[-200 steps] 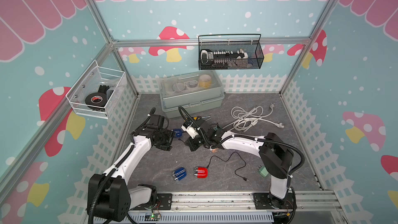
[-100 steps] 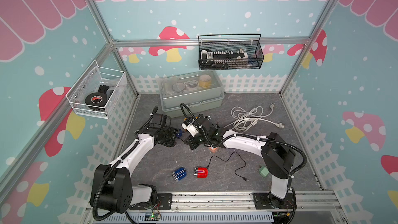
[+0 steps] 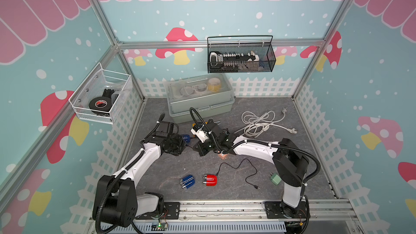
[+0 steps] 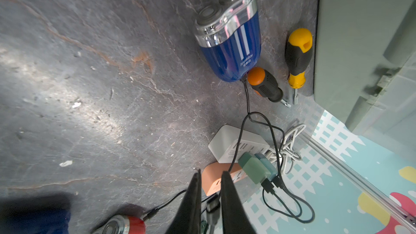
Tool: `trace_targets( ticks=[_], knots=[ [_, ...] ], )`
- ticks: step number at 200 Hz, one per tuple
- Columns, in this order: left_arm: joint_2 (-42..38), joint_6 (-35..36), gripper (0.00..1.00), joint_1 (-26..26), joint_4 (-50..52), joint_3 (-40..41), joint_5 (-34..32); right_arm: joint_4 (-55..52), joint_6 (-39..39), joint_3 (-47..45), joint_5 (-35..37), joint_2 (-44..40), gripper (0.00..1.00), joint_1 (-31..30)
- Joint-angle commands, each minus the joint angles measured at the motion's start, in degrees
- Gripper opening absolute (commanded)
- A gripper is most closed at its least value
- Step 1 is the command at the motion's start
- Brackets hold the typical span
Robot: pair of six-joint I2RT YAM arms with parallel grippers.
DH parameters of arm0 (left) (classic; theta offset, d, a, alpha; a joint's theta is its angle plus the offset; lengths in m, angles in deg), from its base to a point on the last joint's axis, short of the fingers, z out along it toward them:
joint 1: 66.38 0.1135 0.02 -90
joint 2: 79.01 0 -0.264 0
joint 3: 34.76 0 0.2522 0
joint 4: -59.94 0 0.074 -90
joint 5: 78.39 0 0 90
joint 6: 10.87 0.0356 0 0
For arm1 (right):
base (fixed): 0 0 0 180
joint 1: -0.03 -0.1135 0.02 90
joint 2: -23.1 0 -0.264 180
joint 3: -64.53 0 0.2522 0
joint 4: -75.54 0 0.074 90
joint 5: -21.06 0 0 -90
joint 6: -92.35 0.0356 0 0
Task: Charge the electric shaver
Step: Pick up the charging cable from the center of the board.
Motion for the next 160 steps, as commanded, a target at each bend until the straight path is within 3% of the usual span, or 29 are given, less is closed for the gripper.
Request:
trace_targets(
  ticks=[1,68,76,97,110,128,160],
  knots=[
    [-1.27,0.39,0.14,-0.07,-0.68,0.61,-0.85,1.57,0.95,-1.21,-1.29,-1.35,0.00,0.73],
    [-1.67,1.98,0.06,-0.07,-1.51,1.24,-0.15,6.52,5.60,-2.92,-6.21,-1.26,0.00,2.49],
    [-1.58,2.26,0.11,-0.08,-1.51,1.35,-0.09,7.27,6.44,-2.98,-7.21,-1.18,0.00,2.76],
    [-1.92,3.19,0.41,-0.01,-1.57,1.24,-0.43,7.35,7.69,-2.71,-9.00,-0.92,0.00,3.20],
    [-1.93,3.74,0.46,0.03,-3.53,1.53,-0.09,7.73,8.64,-2.91,-10.03,-0.85,0.00,3.40],
    [-1.52,4.07,0.45,0.05,-8.06,2.43,1.40,8.39,10.01,-3.26,-11.48,-0.65,0.00,3.79],
    [-2.57,4.50,0.34,0.02,-11.04,3.69,1.34,12.87,14.79,-4.86,-14.67,-0.23,0.00,5.28]
  ],
)
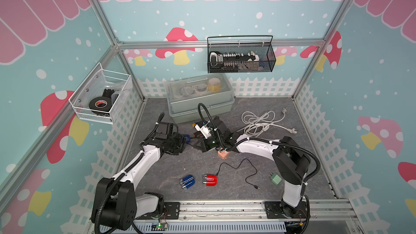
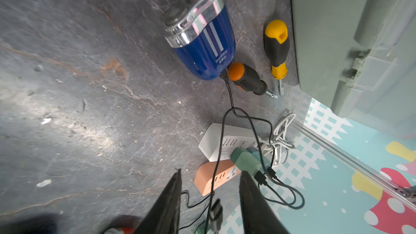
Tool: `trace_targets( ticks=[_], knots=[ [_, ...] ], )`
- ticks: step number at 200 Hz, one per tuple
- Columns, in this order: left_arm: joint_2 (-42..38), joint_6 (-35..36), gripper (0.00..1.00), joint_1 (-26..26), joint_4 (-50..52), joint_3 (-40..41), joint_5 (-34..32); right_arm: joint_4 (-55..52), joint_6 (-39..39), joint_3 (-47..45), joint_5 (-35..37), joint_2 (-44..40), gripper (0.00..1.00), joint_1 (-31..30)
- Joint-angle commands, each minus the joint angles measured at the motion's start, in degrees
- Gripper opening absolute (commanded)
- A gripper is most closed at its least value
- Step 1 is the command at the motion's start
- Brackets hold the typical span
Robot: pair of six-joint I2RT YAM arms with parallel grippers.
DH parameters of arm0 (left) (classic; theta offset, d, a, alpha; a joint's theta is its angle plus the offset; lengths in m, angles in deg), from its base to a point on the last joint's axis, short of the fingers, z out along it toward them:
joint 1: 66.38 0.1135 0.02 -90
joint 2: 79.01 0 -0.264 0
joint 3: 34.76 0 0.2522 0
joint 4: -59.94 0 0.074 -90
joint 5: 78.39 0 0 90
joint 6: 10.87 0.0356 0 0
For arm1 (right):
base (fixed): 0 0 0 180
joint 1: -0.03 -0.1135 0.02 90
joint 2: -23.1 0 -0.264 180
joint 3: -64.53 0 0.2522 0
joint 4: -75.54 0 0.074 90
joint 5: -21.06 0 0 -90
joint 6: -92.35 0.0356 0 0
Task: Charge the electric shaver
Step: Pick up the charging cable from the center of the board.
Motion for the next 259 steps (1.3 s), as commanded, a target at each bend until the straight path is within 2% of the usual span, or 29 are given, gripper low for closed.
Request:
trace_targets(
  ticks=[1,53,90,111,194,222,233,259],
  knots=[
    [-1.51,1.01,0.33,0.03,-4.22,1.18,0.15,4.77,4.32,-1.76,-3.93,-0.18,0.00,1.26],
    [-2.37,0.63,0.18,0.12,-6.12,2.50,0.42,10.71,10.51,-2.26,-9.04,2.99,0.00,2.61],
    [-1.67,0.58,0.18,0.12,-6.84,2.94,1.16,13.57,13.45,-1.92,-10.81,4.09,0.00,2.83],
    [-1.85,0.44,0.10,0.13,-7.35,3.16,0.93,13.99,13.92,-2.17,-10.98,4.26,0.00,2.92],
    [-2.47,1.78,0.00,0.16,-7.32,2.34,0.36,13.08,14.01,-3.40,-10.40,3.38,0.00,3.88],
    [-4.37,2.09,0.00,-0.14,-8.21,1.50,0.59,15.67,18.90,-4.95,-7.69,-0.45,0.34,4.76],
    [-5.69,1.44,0.00,-0.52,-9.87,1.65,0.77,17.32,21.95,-4.78,-7.45,-1.77,0.40,5.01],
    [-8.13,-1.10,0.00,-1.74,-14.37,1.78,1.08,20.43,29.58,-3.18,-7.95,-3.36,0.46,5.38]
  ],
)
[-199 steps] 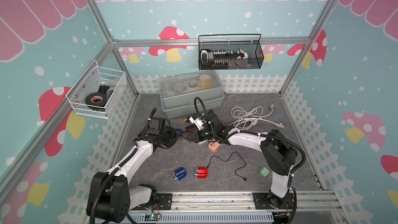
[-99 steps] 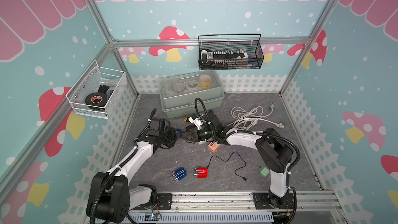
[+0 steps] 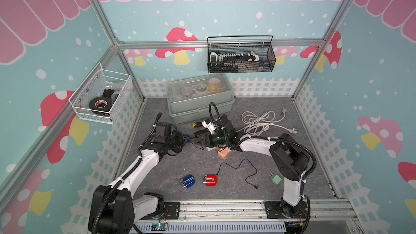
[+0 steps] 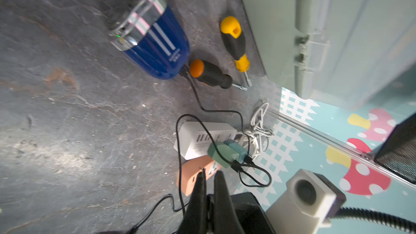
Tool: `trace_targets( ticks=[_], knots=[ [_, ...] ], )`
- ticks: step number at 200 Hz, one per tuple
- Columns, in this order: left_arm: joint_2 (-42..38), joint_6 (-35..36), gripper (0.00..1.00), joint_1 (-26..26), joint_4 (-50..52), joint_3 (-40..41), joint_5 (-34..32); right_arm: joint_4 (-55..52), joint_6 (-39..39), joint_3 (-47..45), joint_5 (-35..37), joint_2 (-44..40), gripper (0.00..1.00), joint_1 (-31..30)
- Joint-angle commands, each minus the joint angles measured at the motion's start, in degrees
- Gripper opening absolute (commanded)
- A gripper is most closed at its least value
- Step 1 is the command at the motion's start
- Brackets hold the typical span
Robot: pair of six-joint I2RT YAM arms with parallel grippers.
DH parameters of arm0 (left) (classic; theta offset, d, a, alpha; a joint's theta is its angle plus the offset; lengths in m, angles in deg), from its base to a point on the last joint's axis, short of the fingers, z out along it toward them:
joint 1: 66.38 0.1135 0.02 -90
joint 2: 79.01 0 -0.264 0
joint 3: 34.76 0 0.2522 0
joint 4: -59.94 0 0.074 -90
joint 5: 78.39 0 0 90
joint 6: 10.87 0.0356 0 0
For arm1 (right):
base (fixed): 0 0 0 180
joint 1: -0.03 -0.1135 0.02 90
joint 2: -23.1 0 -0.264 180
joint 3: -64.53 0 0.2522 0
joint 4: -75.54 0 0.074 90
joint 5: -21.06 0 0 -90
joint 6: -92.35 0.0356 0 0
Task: Charge the electric shaver
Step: Pick up the charging cable from the center of the board.
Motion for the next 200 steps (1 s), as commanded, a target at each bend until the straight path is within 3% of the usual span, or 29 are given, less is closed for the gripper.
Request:
trace_targets(
  ticks=[1,48,89,114,168,200],
  knots=[
    [-2.66,-1.53,0.00,-1.08,-5.75,-0.90,0.21,5.82,8.54,1.58,0.10,-4.02,0.47,0.48],
    [-3.39,-4.48,0.00,-1.90,-16.28,-2.19,2.65,5.32,14.90,3.94,-2.74,-6.70,0.54,3.49],
    [-1.33,-8.86,0.00,-4.16,-23.85,-2.79,1.88,3.99,18.80,5.95,-5.71,-7.30,0.54,5.88],
    [1.03,-9.92,0.00,-5.45,-27.23,-4.09,1.37,5.84,23.40,6.85,-6.77,-7.08,0.50,5.88],
    [4.07,-10.37,0.00,-7.16,-29.95,-5.83,0.63,4.88,25.36,6.37,-6.51,-8.16,0.41,6.15],
    [4.41,-10.65,0.00,-8.09,-30.70,-5.76,0.18,7.91,28.06,4.91,-5.42,-8.22,0.30,6.74]
  ],
)
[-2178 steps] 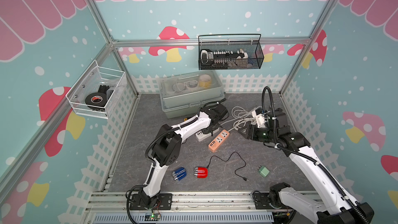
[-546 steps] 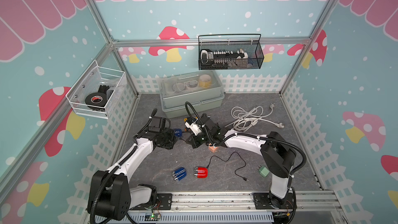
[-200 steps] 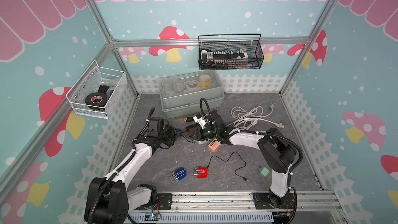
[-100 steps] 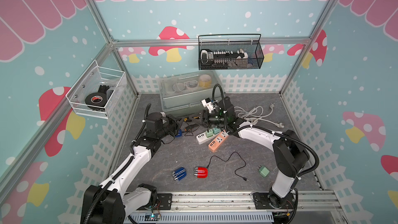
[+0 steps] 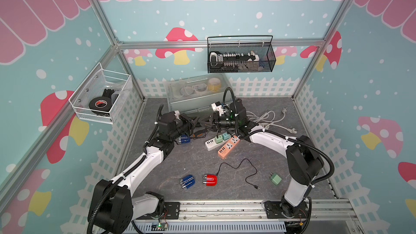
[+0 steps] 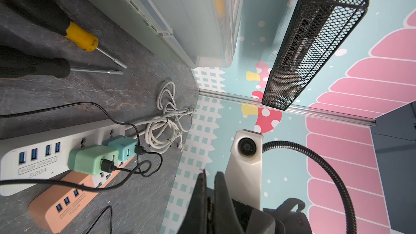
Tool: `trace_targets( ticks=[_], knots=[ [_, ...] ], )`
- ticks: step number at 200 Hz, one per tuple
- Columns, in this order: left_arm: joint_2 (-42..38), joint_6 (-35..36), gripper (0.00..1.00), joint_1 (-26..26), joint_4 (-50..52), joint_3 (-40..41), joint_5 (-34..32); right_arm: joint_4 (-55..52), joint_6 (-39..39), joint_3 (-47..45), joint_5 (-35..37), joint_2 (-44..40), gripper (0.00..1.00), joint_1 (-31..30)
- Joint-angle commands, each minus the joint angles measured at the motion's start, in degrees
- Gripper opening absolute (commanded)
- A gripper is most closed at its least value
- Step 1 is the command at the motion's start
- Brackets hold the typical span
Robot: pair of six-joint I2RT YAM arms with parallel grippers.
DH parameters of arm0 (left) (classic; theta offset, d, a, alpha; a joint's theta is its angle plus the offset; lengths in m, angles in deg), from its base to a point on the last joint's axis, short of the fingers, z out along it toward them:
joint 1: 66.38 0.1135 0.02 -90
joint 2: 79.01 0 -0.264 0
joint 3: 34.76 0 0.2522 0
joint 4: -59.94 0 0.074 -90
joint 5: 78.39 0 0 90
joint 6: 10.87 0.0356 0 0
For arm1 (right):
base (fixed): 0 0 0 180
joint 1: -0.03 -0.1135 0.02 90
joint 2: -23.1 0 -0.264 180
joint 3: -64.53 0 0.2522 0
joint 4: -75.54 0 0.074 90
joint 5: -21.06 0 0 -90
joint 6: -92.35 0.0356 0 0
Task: Charge the electric shaver
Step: Pick up the charging cable from the center of the board.
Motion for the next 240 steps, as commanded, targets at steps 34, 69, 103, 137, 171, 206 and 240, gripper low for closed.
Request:
trace_targets(
  ticks=[34,69,103,137,171,206,240],
  knots=[
    [-0.03,-1.22,0.00,-1.44,-2.76,-1.03,-1.61,7.36,5.90,-1.99,2.03,-2.13,0.19,1.02],
    [-0.19,-1.19,0.04,-1.35,-2.06,-1.14,-0.04,7.30,7.53,-2.21,-0.01,-1.81,0.00,1.61],
    [1.33,2.27,0.20,0.50,3.30,-4.44,6.98,-0.80,2.86,-0.43,-6.82,-2.42,0.00,3.14],
    [2.17,7.90,0.23,1.84,11.02,-7.33,12.15,-3.42,1.63,0.87,-12.14,-2.39,0.00,3.58],
    [3.36,10.68,0.23,1.94,12.87,-8.13,14.25,-3.42,2.38,1.45,-13.25,-1.83,0.00,3.68],
    [3.71,12.04,0.10,1.95,14.33,-8.37,14.45,-0.11,4.79,1.01,-12.99,-1.25,0.00,4.17],
    [3.05,12.15,0.07,2.29,14.55,-7.70,13.58,-0.17,4.87,0.36,-13.34,-1.23,0.00,4.68]
  ],
)
